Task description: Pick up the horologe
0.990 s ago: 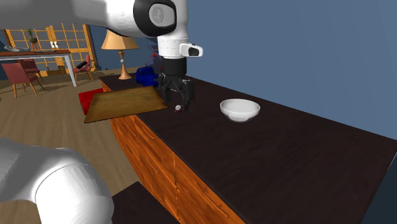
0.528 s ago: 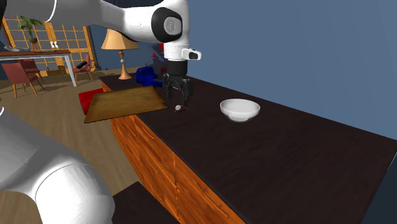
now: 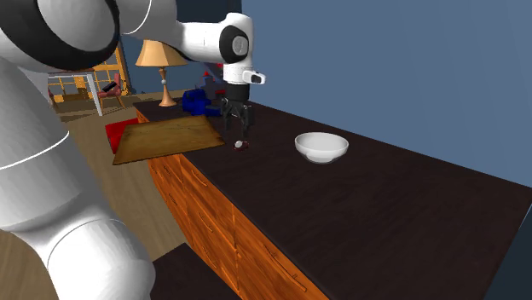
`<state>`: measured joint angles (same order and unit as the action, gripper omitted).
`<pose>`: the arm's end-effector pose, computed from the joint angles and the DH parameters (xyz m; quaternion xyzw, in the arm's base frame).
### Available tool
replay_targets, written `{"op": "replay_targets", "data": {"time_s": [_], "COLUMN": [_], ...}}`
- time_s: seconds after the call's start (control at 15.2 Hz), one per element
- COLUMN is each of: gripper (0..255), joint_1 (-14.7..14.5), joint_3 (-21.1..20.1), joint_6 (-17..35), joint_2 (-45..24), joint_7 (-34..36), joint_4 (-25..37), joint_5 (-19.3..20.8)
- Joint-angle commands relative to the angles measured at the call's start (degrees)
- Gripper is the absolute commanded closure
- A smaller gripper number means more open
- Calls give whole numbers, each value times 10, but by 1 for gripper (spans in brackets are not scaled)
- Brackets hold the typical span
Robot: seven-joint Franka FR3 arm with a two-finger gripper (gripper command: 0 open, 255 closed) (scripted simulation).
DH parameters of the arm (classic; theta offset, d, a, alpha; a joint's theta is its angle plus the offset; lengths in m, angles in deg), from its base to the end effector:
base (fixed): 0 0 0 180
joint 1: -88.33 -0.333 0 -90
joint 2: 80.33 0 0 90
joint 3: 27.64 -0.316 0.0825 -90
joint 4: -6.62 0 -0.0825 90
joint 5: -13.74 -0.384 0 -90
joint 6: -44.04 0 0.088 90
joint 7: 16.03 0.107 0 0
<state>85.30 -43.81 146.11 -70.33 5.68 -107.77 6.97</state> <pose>0.4702 0.1824 0.5290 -0.9984 0.0382 0.0334 0.0231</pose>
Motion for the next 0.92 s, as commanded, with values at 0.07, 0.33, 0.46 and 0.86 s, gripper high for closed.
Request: {"op": "replay_targets", "data": {"time_s": [0.07,0.33,0.46,0.86], "gripper": [0,0,0,0], "joint_1": [-7,-24,-37,-77], "joint_3": [-17,-33,-38,-39], "joint_6": [1,-12,-23,-59], "joint_2": [-75,-174,-226,-357], "joint_7": [38,89,113,161], "joint_4": [65,164,221,373], "joint_5": [13,37,50,81]}}
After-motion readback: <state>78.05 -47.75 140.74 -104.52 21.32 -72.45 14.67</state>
